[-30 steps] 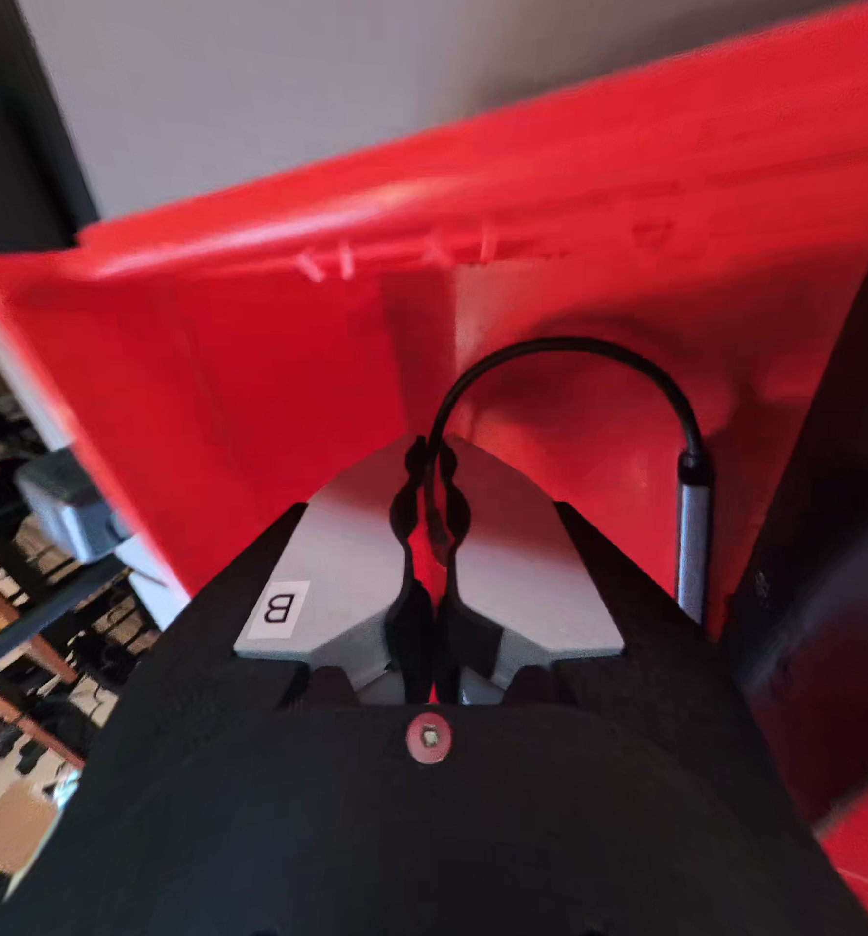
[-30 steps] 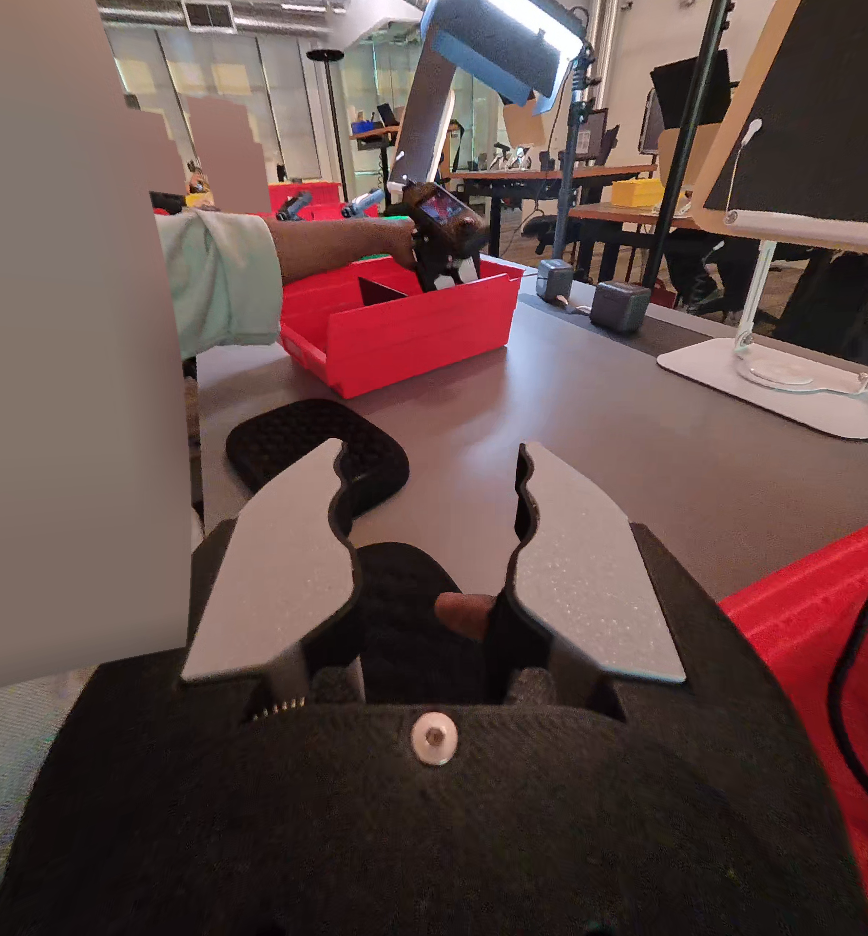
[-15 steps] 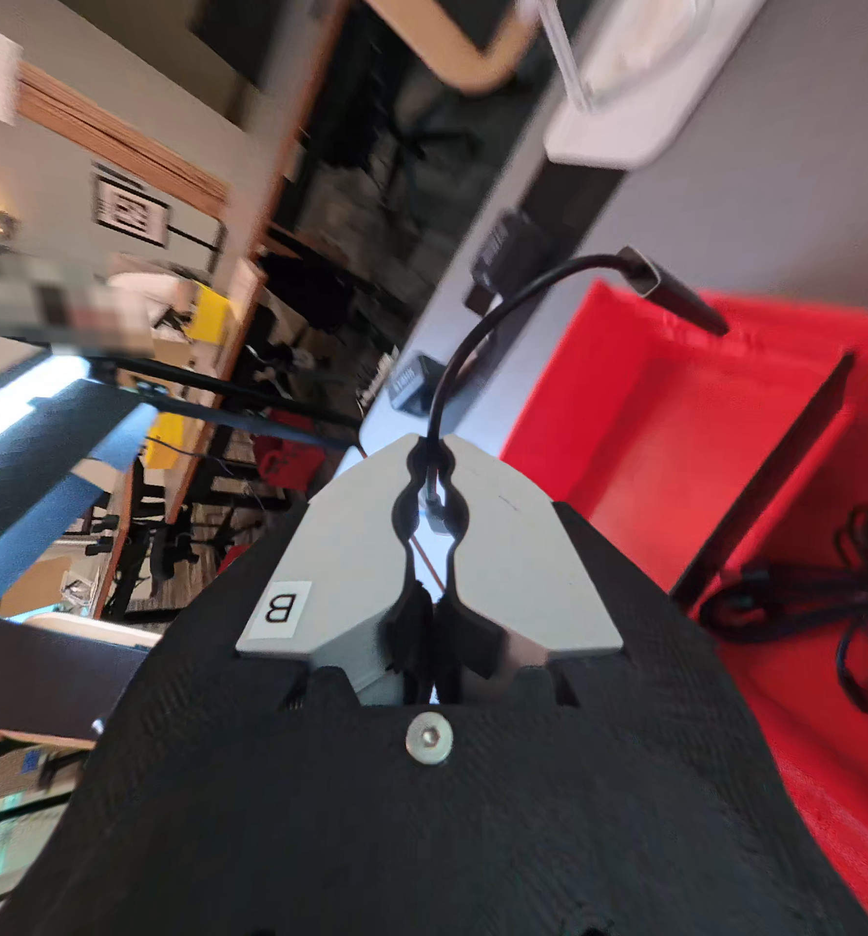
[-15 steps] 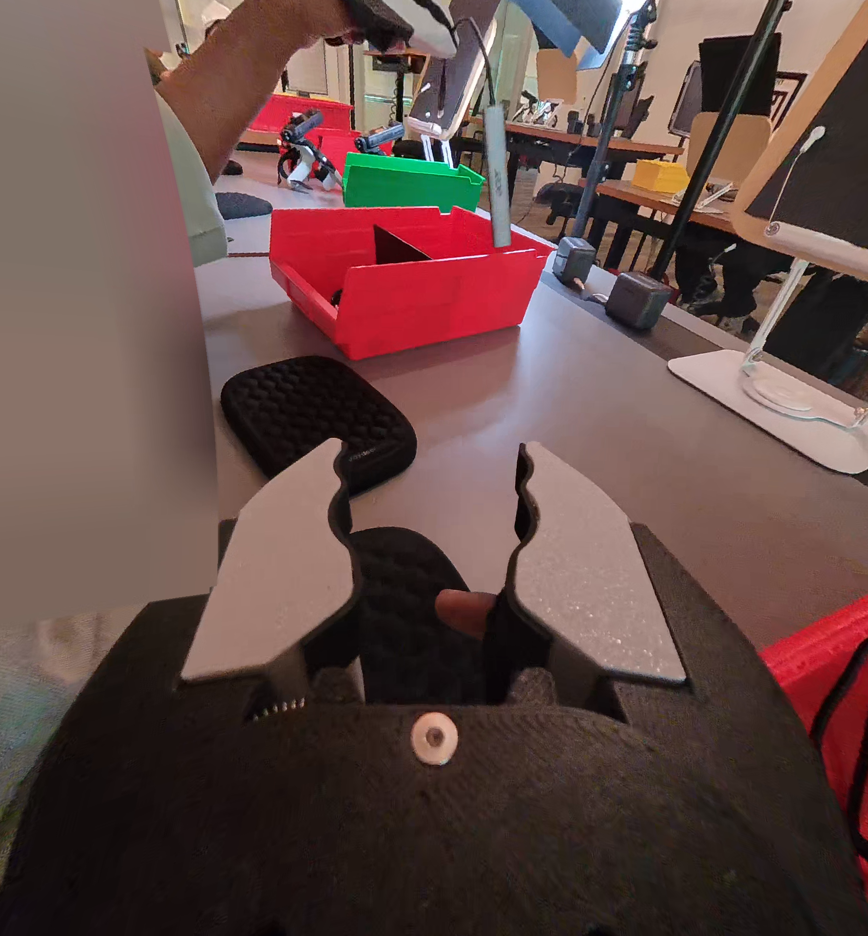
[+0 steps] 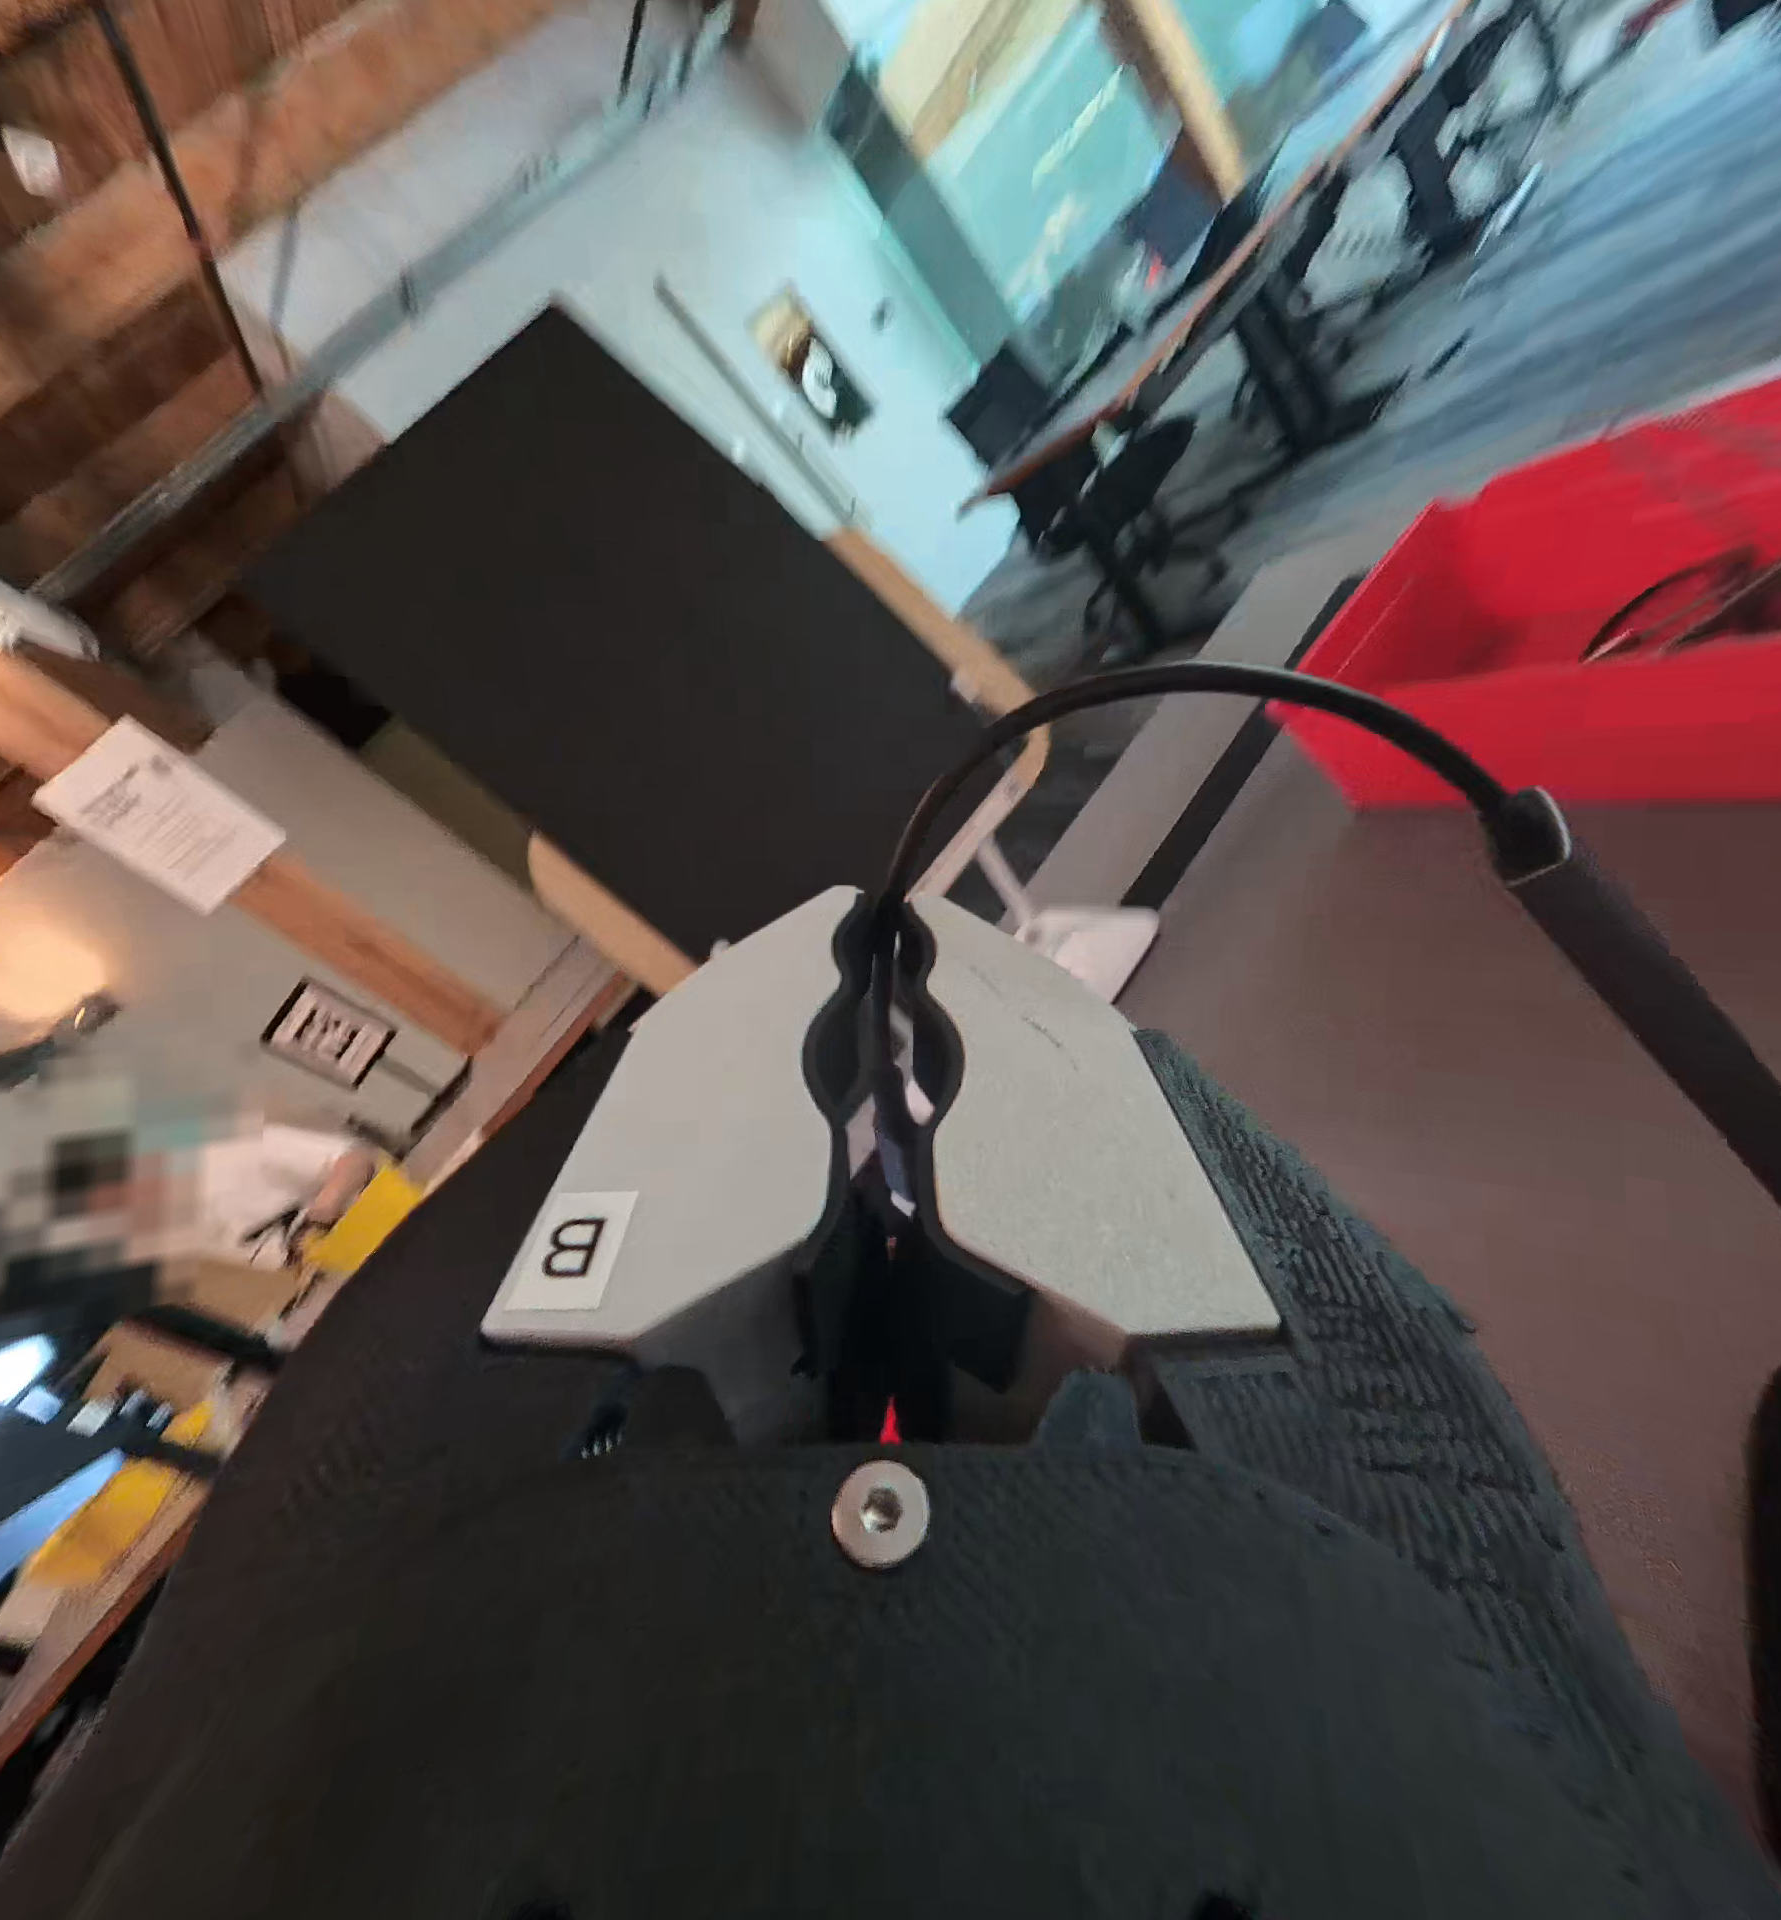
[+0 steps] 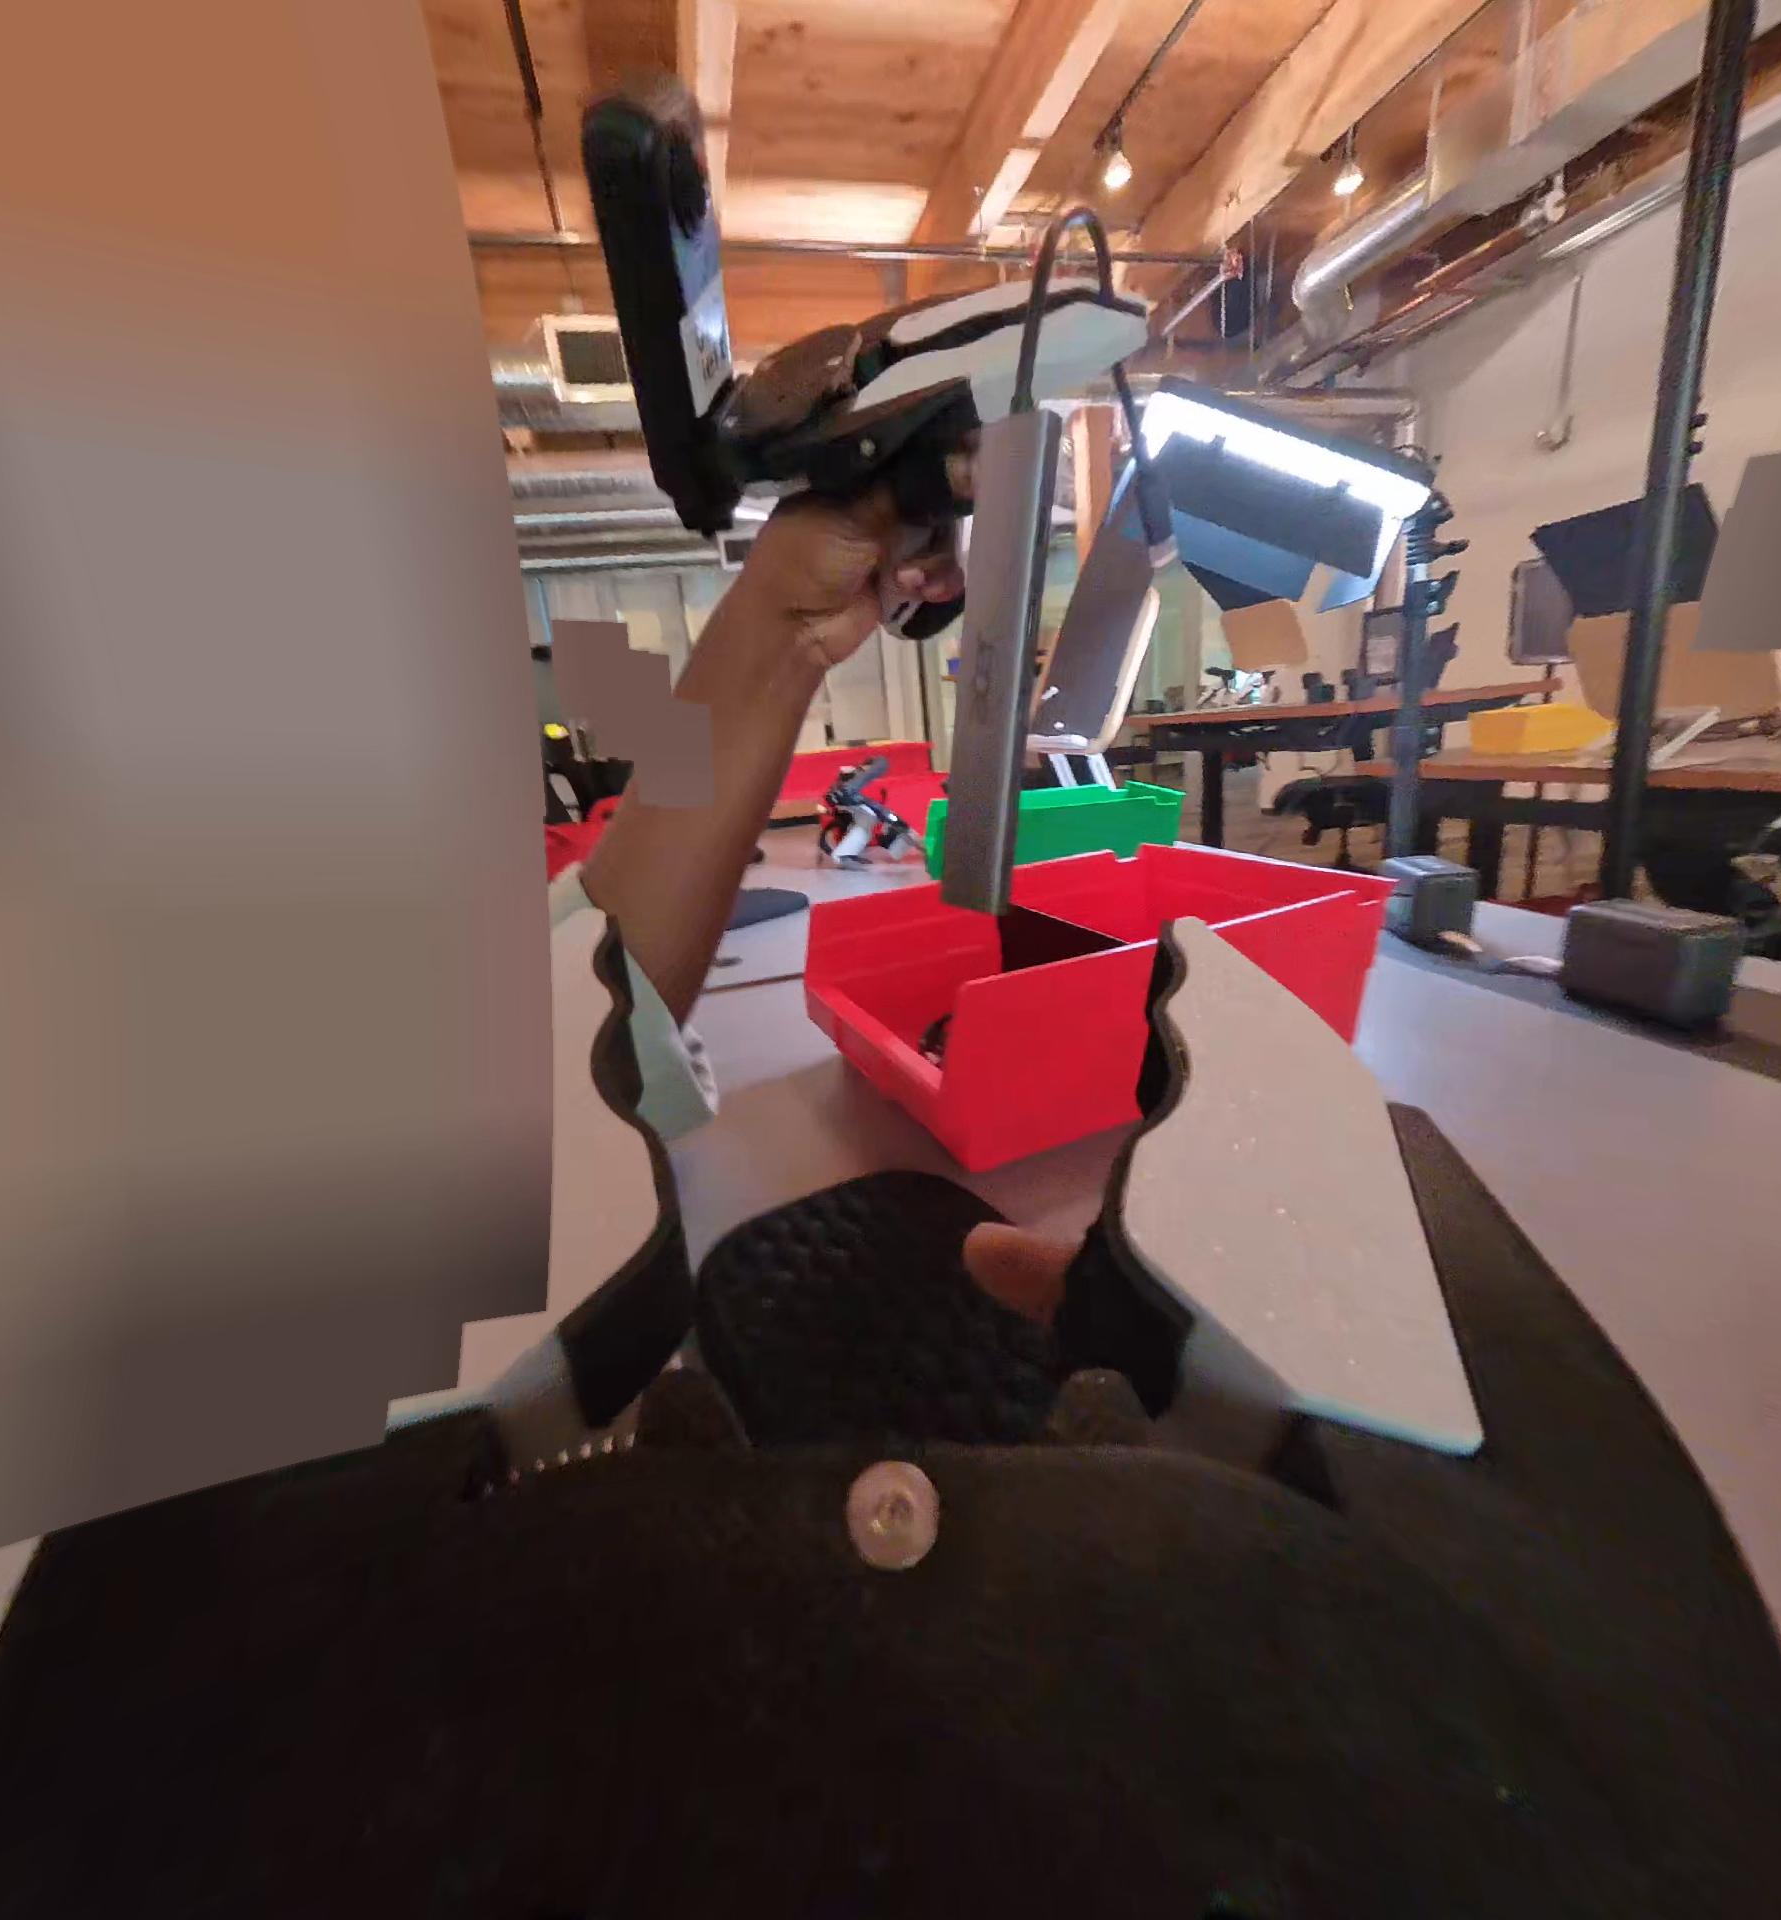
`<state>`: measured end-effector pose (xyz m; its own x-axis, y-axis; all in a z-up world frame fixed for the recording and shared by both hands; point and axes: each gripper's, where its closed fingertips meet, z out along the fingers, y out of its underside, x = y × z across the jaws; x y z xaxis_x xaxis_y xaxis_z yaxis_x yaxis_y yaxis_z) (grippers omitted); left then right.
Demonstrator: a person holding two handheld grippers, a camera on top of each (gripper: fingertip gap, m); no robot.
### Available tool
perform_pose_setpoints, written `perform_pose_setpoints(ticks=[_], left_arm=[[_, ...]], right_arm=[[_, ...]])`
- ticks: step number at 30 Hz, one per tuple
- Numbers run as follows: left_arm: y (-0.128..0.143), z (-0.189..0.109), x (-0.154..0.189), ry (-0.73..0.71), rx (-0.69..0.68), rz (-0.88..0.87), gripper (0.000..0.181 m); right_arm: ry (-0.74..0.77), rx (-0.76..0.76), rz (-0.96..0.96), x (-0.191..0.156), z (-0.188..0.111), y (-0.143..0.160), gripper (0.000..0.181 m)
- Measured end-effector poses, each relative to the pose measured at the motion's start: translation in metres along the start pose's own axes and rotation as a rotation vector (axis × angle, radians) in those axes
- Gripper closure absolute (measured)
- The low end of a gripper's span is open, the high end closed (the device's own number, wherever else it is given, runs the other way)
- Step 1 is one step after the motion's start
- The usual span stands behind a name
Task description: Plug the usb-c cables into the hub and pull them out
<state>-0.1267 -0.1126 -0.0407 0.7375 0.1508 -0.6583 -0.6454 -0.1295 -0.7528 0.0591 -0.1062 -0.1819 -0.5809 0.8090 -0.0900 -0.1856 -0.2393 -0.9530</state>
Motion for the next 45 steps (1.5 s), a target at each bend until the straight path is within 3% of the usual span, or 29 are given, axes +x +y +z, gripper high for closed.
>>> perform_pose_setpoints(ticks=[1, 4, 7, 12, 16, 19, 23, 27, 29, 32, 35, 39, 42, 45], left_arm=[[-0.012, 0.0, 0.01, -0.003, 0.065, -0.013, 0.178], [-0.045, -0.007, 0.028, -0.088, 0.301, -0.031, 0.177], [-0.058, -0.013, 0.042, -0.157, 0.422, -0.094, 0.176], [-0.057, -0.008, 0.058, -0.183, 0.496, -0.209, 0.177], [-0.055, -0.007, 0.063, -0.185, 0.573, -0.334, 0.177], [-0.051, -0.007, 0.07, -0.192, 0.59, -0.353, 0.178], [-0.031, -0.006, 0.084, -0.137, 0.495, -0.312, 0.176], [0.009, -0.012, 0.113, 0.034, 0.291, -0.199, 0.142], [0.025, -0.024, 0.113, -0.009, 0.216, -0.132, 0.131], [0.023, -0.036, 0.124, -0.065, 0.163, 0.023, 0.129], [0.005, -0.024, 0.168, 0.019, 0.136, 0.27, 0.132], [0.014, 0.011, 0.237, 0.216, -0.016, 0.542, 0.135], [0.027, 0.028, 0.259, 0.249, -0.084, 0.687, 0.143], [0.03, 0.029, 0.264, 0.269, -0.071, 0.651, 0.17]], right_arm=[[-0.018, 0.029, 0.07, -0.005, 0.008, 0.001, 0.089], [-0.027, 0.127, 0.206, -0.007, 0.025, 0.001, 0.1], [0.022, 0.184, 0.099, 0.002, 0.029, -0.001, 0.11], [0.05, 0.139, -0.136, -0.008, 0.03, 0.006, 0.127], [-0.04, 0.133, -0.124, -0.029, 0.034, 0.009, 0.135], [-0.046, 0.13, -0.158, -0.033, 0.033, 0.007, 0.171], [0.071, 0.001, -0.354, -0.011, 0.017, 0.004, 0.172], [0.336, -0.158, -0.66, 0.03, -0.022, -0.015, 0.172], [0.452, -0.288, -0.829, 0.048, -0.04, -0.02, 0.172], [0.548, -0.503, -1.041, 0.062, -0.056, -0.019, 0.172], [0.566, -0.689, -1.127, 0.069, -0.063, -0.006, 0.172], [0.503, -0.828, -1.137, 0.068, -0.063, 0.018, 0.172], [0.413, -0.863, -1.123, 0.058, -0.059, 0.03, 0.172], [0.307, -0.816, -1.152, 0.041, -0.053, 0.032, 0.172]])
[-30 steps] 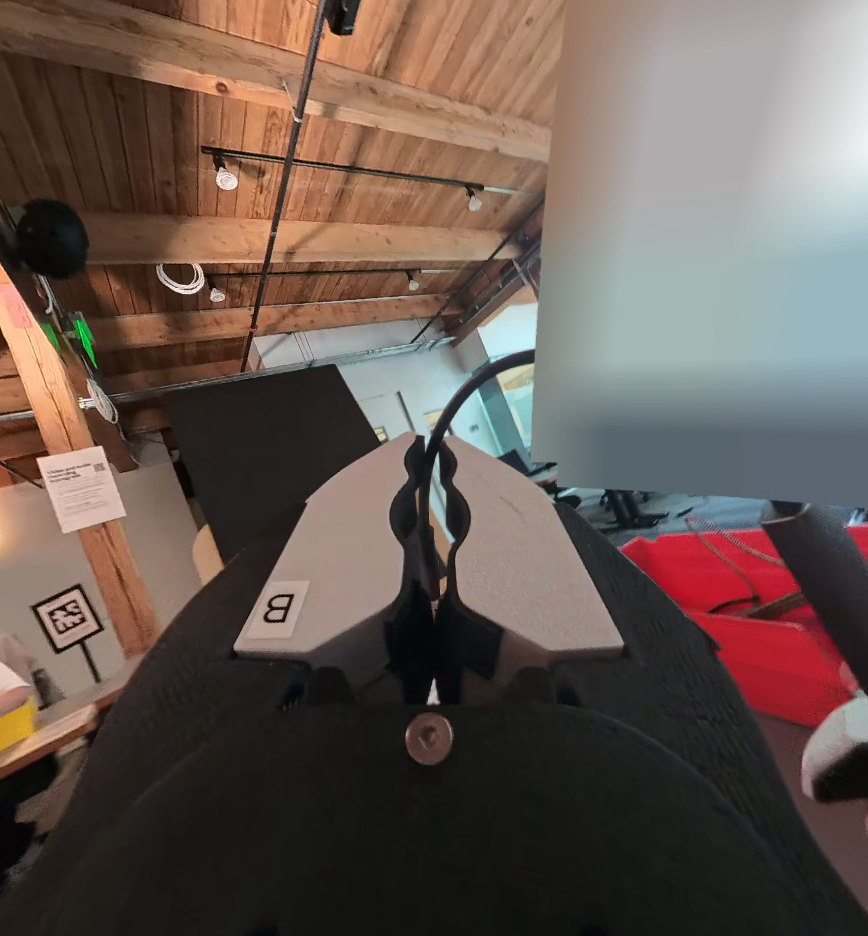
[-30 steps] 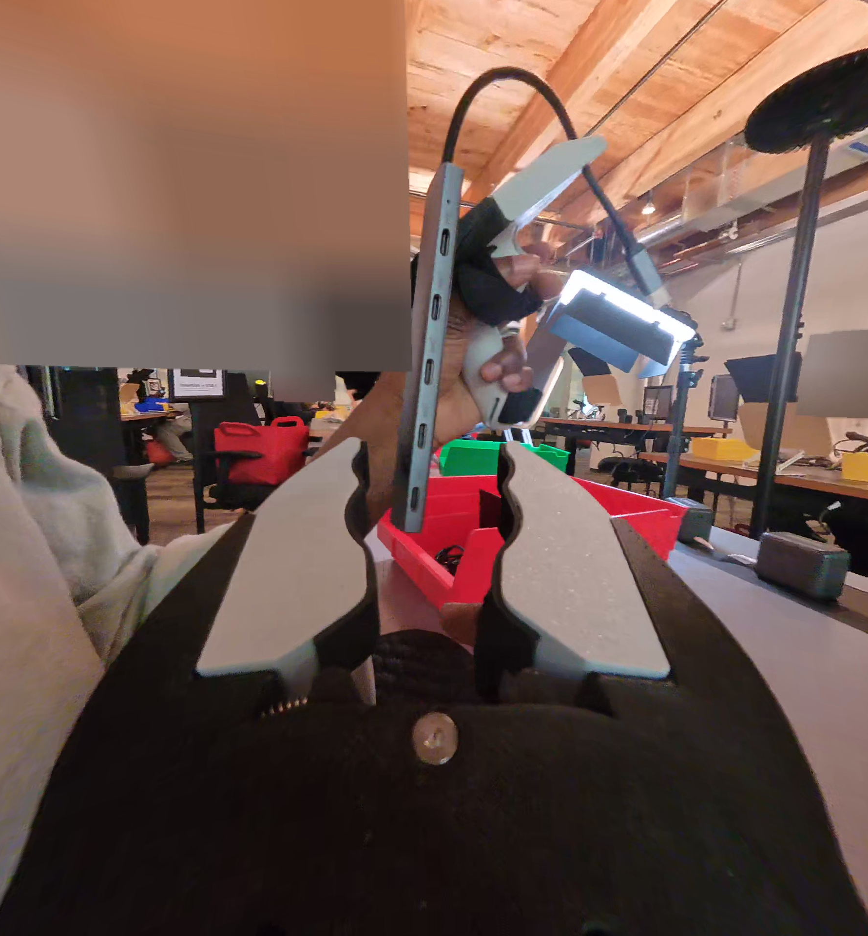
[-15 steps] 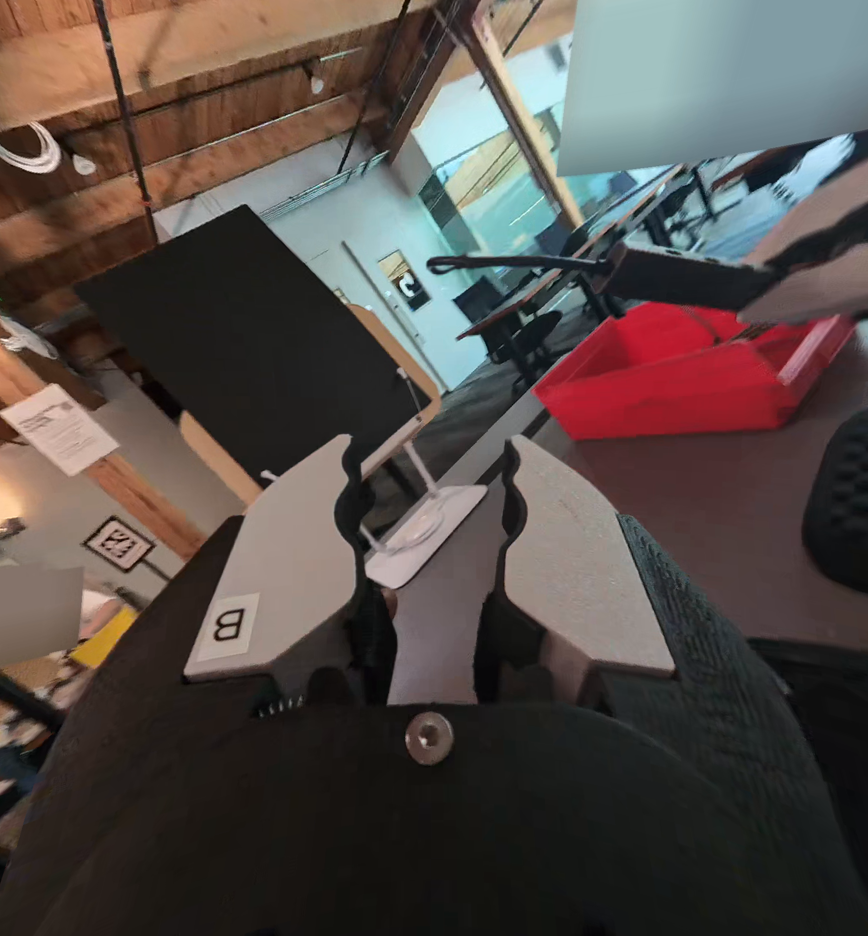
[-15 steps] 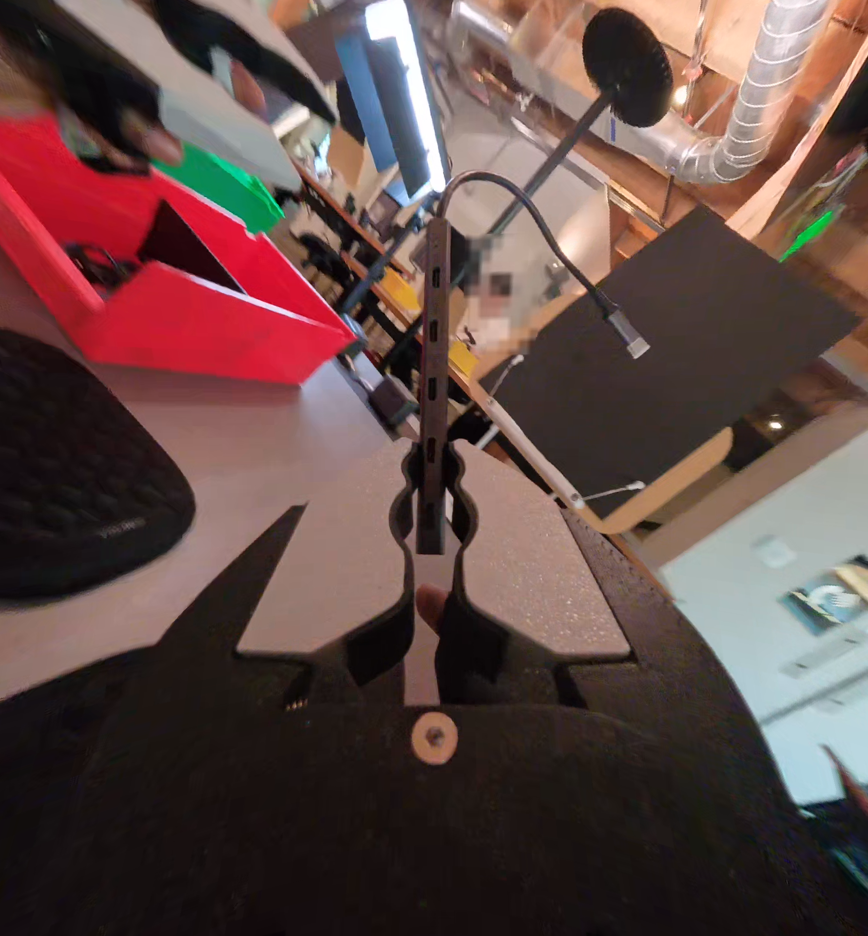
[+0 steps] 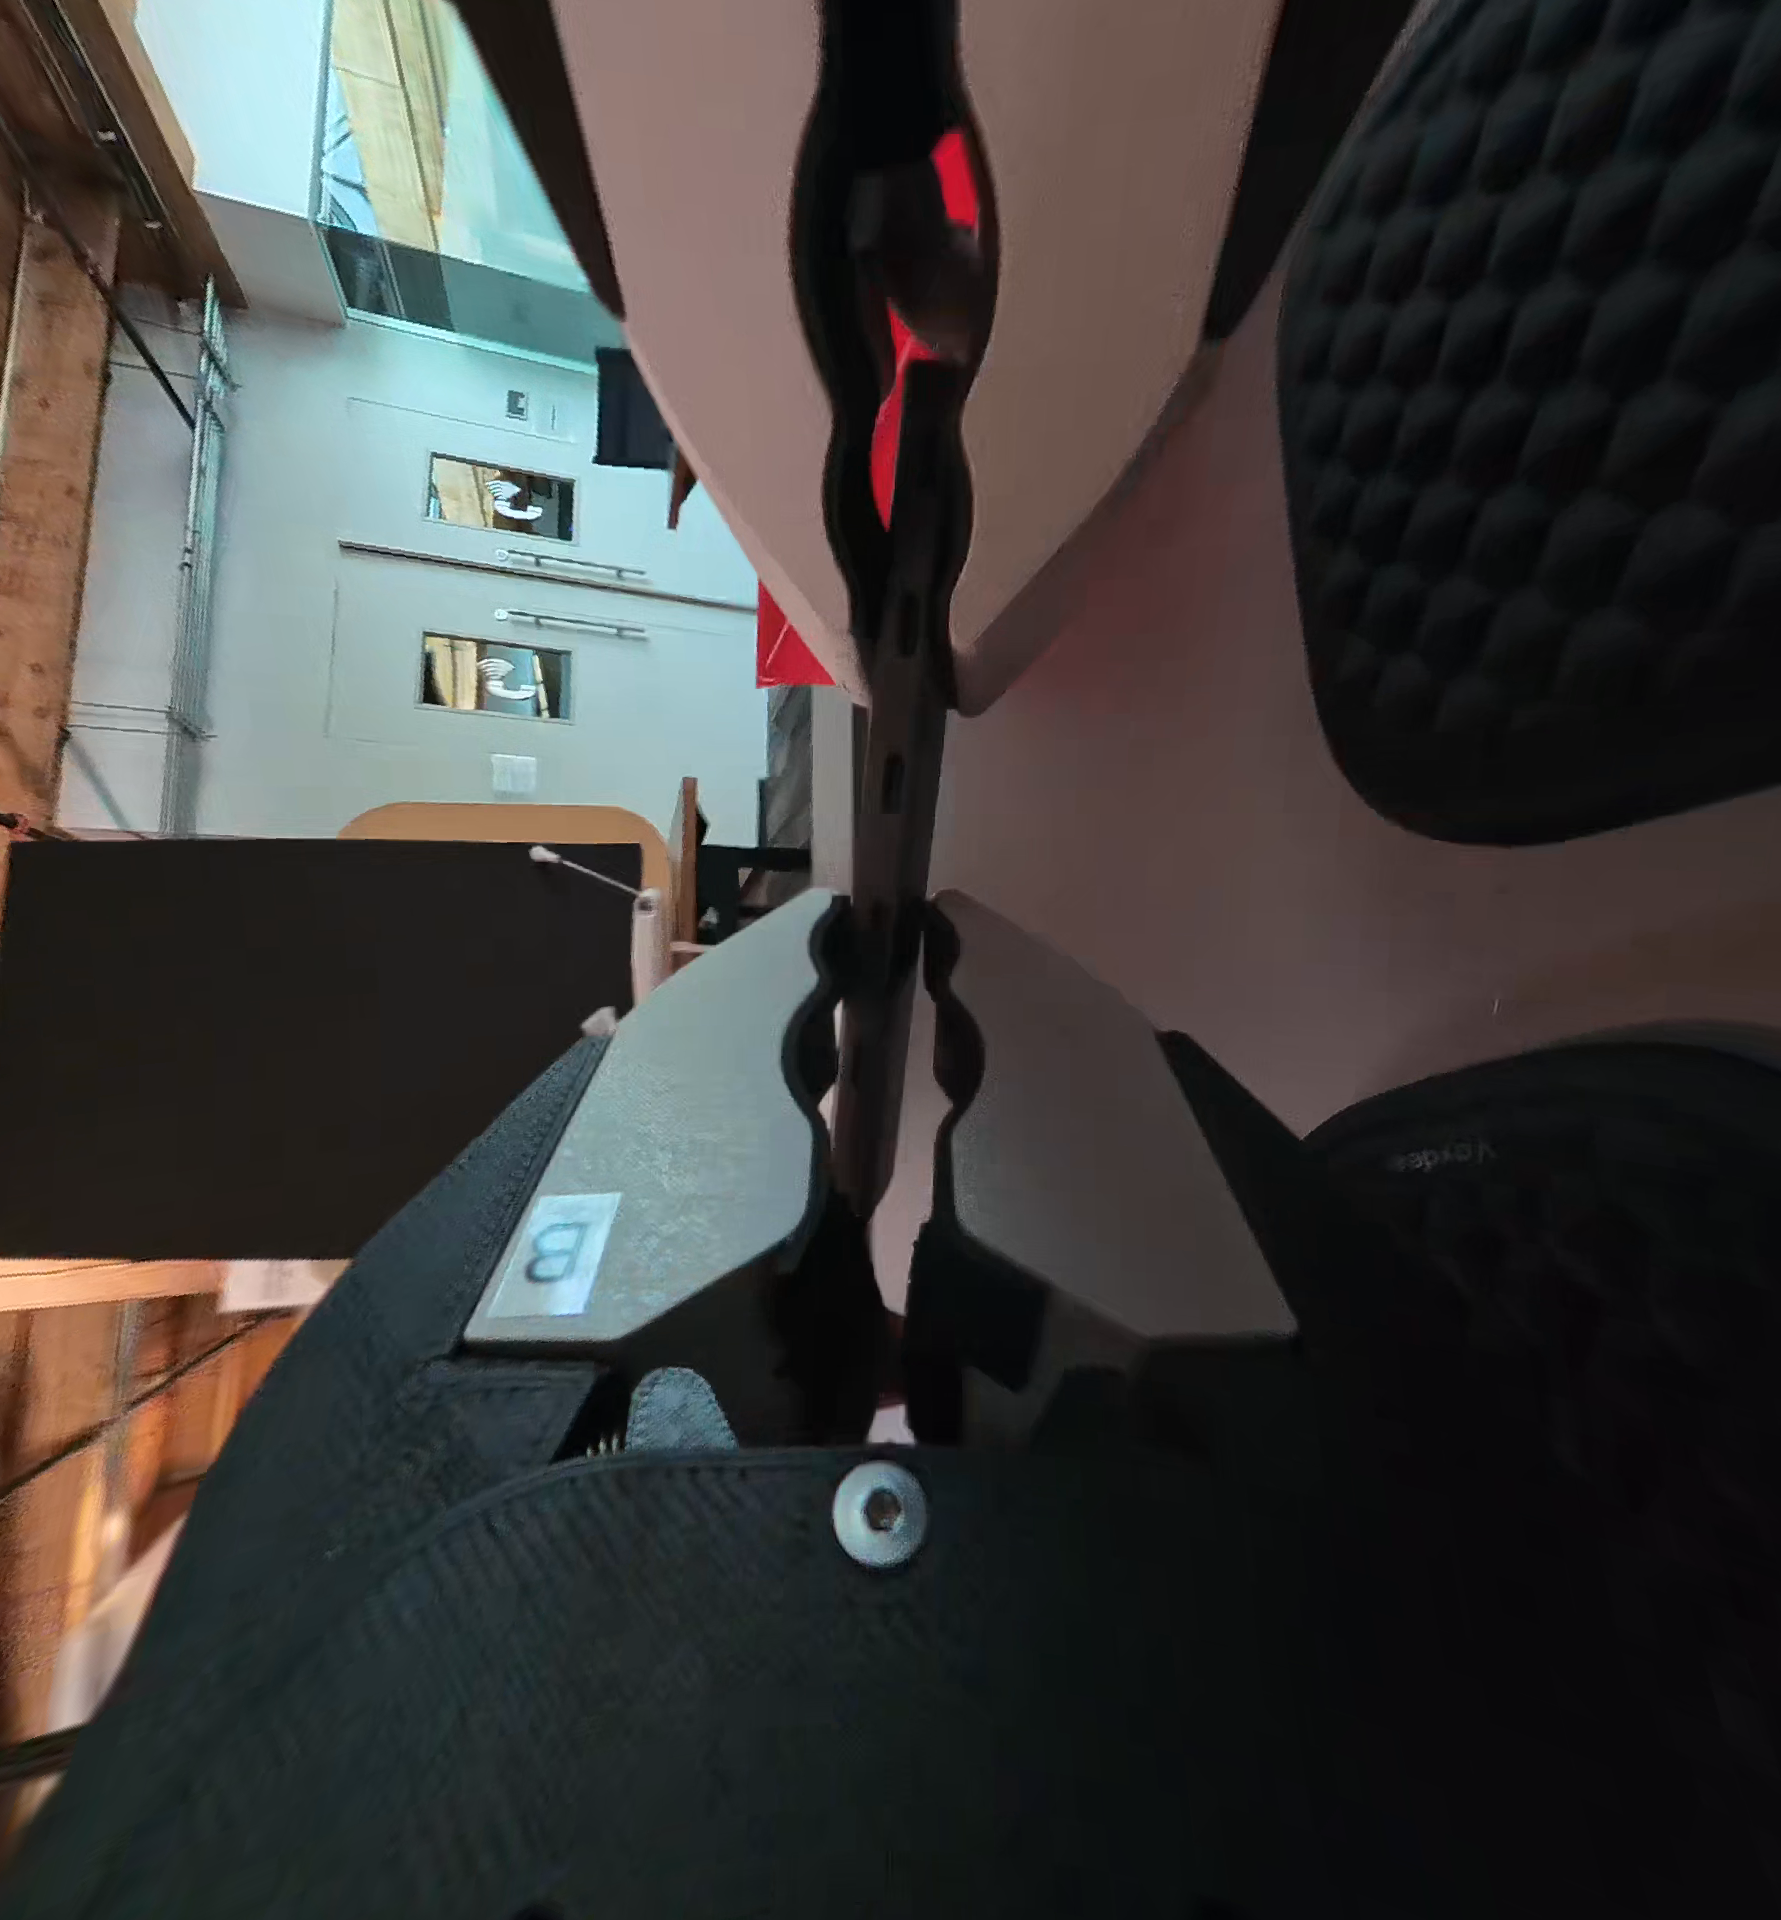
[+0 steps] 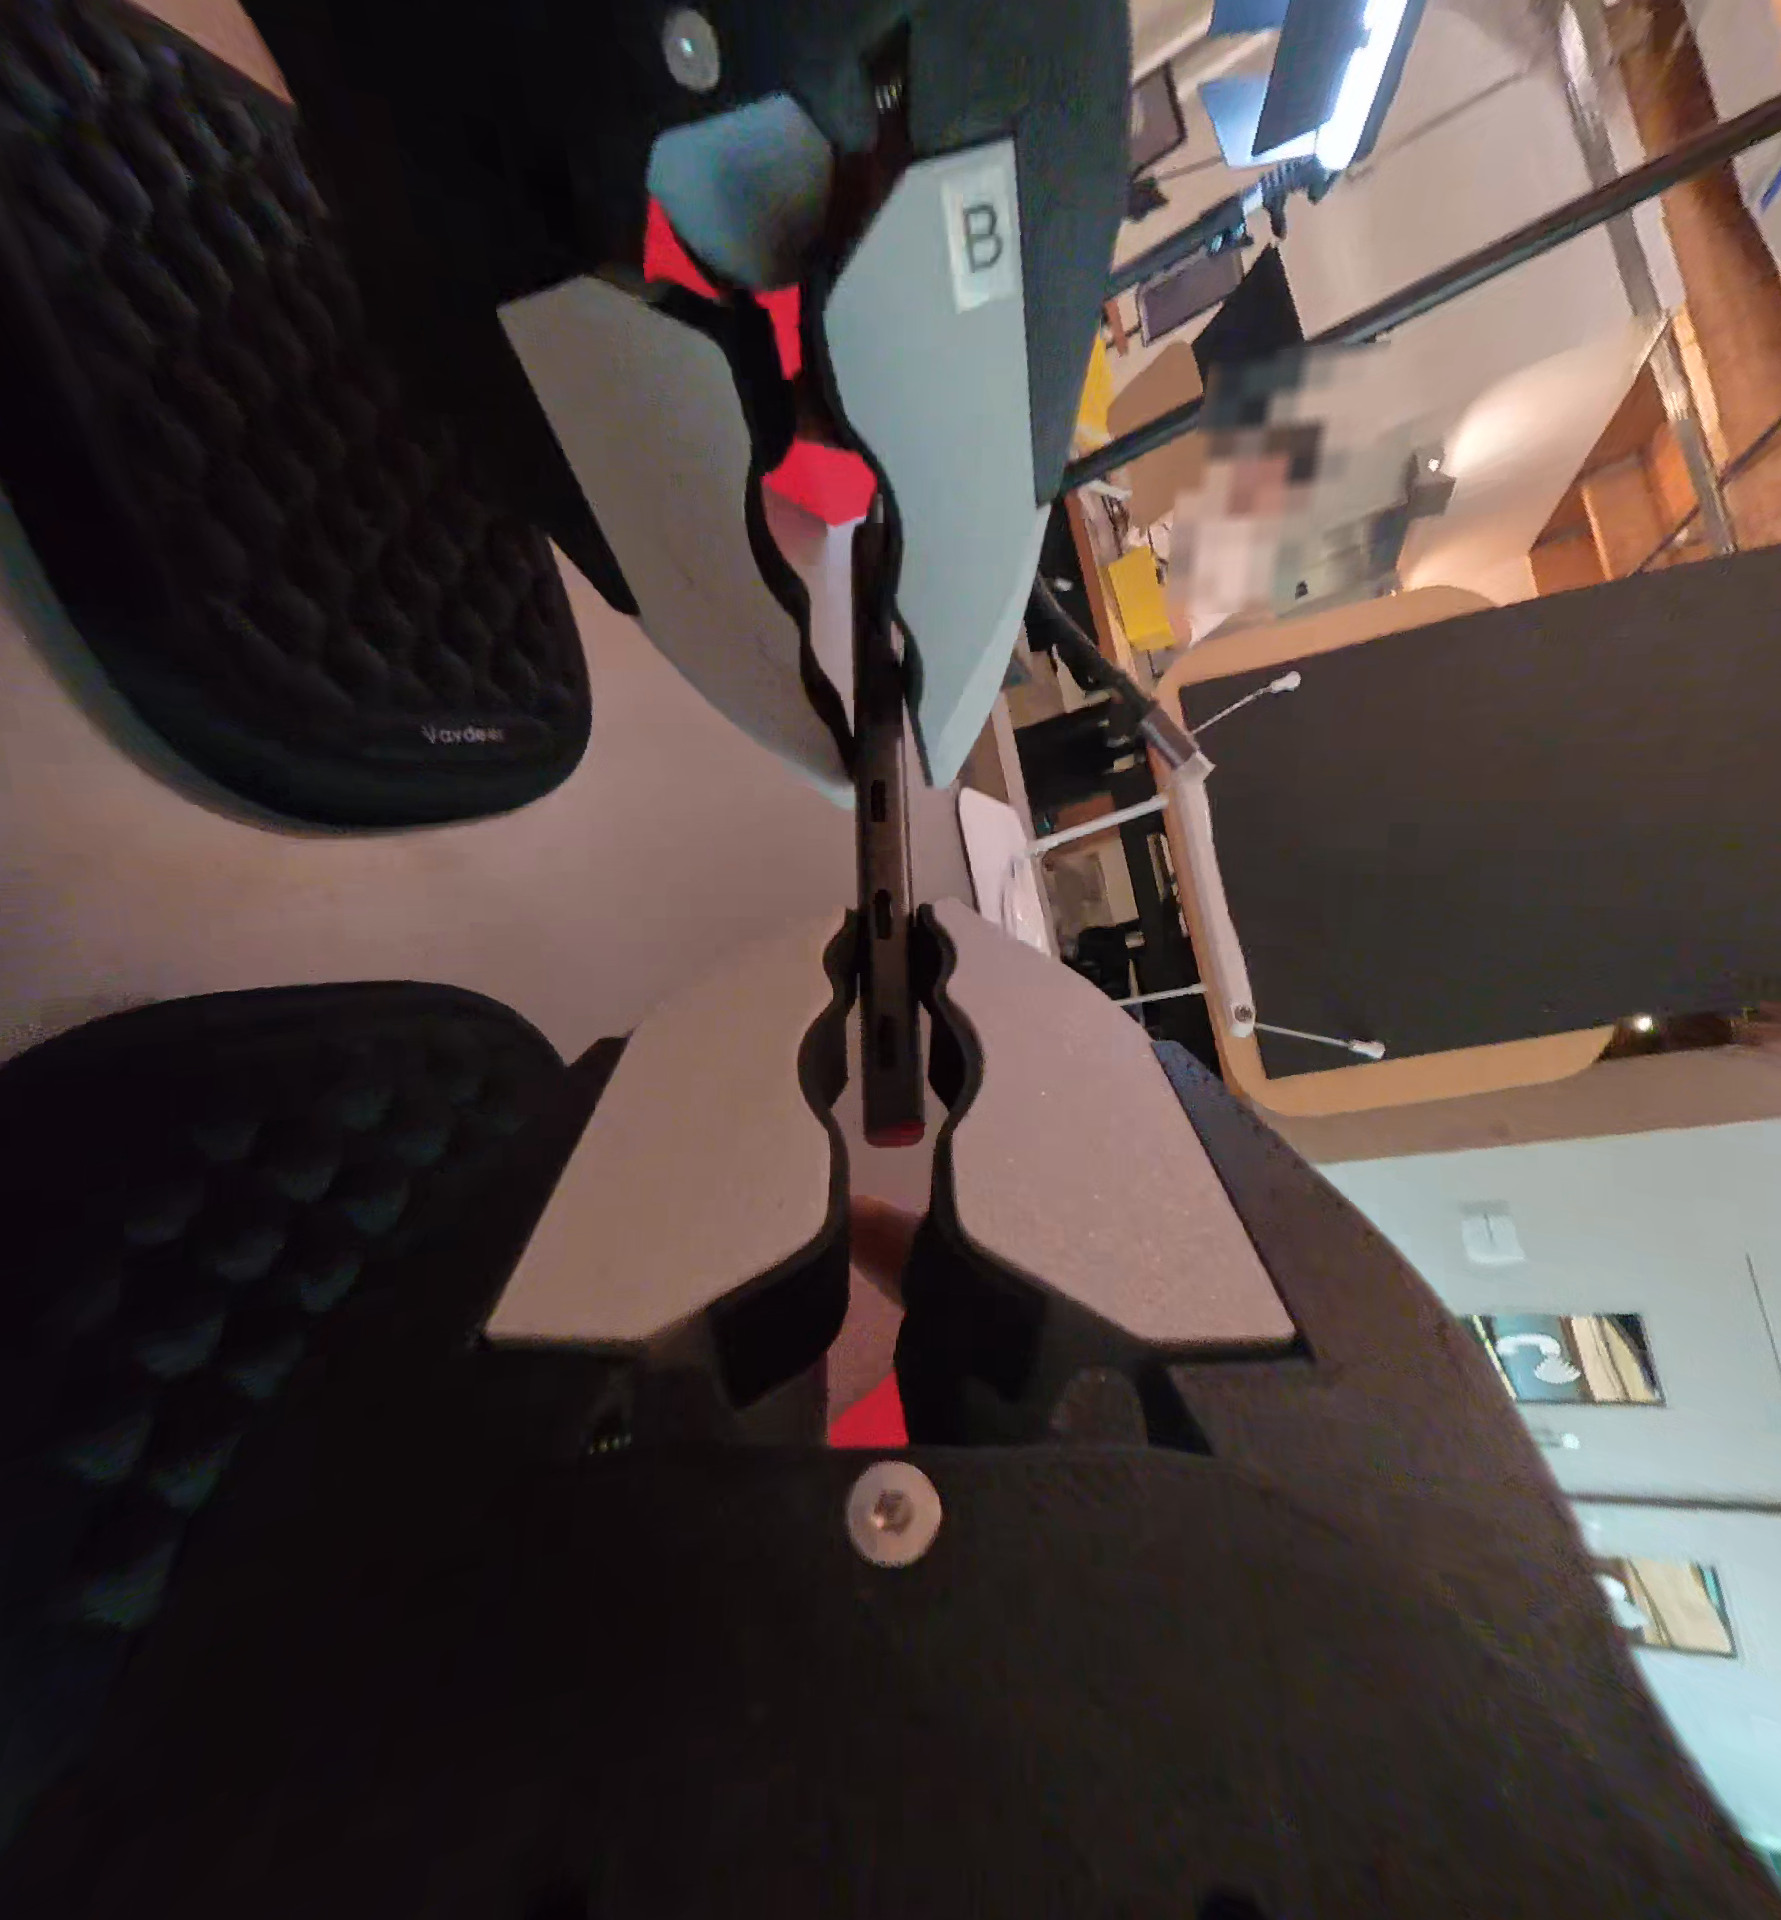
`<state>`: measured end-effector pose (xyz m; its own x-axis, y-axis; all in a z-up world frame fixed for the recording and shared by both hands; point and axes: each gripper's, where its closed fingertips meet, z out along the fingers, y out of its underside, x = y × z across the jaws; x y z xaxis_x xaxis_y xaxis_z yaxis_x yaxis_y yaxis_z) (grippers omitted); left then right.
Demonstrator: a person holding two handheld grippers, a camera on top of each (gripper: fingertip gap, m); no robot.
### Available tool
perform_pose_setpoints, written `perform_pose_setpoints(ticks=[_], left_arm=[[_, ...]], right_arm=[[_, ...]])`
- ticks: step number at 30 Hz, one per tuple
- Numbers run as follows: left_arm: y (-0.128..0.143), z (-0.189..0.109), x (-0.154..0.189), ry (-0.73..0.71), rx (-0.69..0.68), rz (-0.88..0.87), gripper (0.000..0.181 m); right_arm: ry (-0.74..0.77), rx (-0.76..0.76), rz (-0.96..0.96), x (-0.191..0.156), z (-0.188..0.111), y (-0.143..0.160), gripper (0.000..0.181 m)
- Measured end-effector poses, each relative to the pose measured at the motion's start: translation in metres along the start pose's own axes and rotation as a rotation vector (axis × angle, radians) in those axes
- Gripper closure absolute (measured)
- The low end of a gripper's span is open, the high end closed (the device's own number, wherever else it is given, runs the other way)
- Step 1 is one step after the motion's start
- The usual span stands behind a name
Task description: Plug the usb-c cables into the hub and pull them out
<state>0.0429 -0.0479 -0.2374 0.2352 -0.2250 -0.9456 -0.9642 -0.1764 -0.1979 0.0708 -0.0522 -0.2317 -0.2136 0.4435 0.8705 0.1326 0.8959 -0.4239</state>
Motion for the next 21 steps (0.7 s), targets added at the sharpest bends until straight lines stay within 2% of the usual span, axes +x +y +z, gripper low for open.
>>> perform_pose_setpoints(ticks=[3, 5, 8, 10, 13, 15, 21], left_arm=[[-0.012, -0.012, 0.001, 0.049, 0.168, -0.189, 0.172], [-0.021, -0.022, -0.001, 0.09, 0.313, -0.354, 0.173], [-0.031, -0.034, 0.002, 0.185, 0.506, -0.547, 0.173], [-0.038, -0.041, 0.003, 0.219, 0.602, -0.61, 0.173], [-0.04, -0.043, 0.007, 0.242, 0.64, -0.634, 0.173], [-0.033, -0.039, 0.013, 0.25, 0.59, -0.597, 0.173], [-0.011, -0.023, 0.017, 0.203, 0.448, -0.554, 0.169]], right_arm=[[0.066, 0.211, 0.025, 0.011, -0.014, -0.021, 0.158], [0.076, 0.44, 0.19, 0.024, -0.03, -0.039, 0.156], [0.036, 0.88, 0.475, 0.041, -0.065, -0.061, 0.153], [-0.051, 1.019, 0.617, 0.041, -0.072, -0.063, 0.147], [-0.152, 1.022, 0.643, 0.029, -0.064, -0.063, 0.149], [-0.138, 0.98, 0.598, 0.025, -0.06, -0.062, 0.171], [-0.118, 0.689, 0.31, 0.009, -0.043, -0.047, 0.173]])
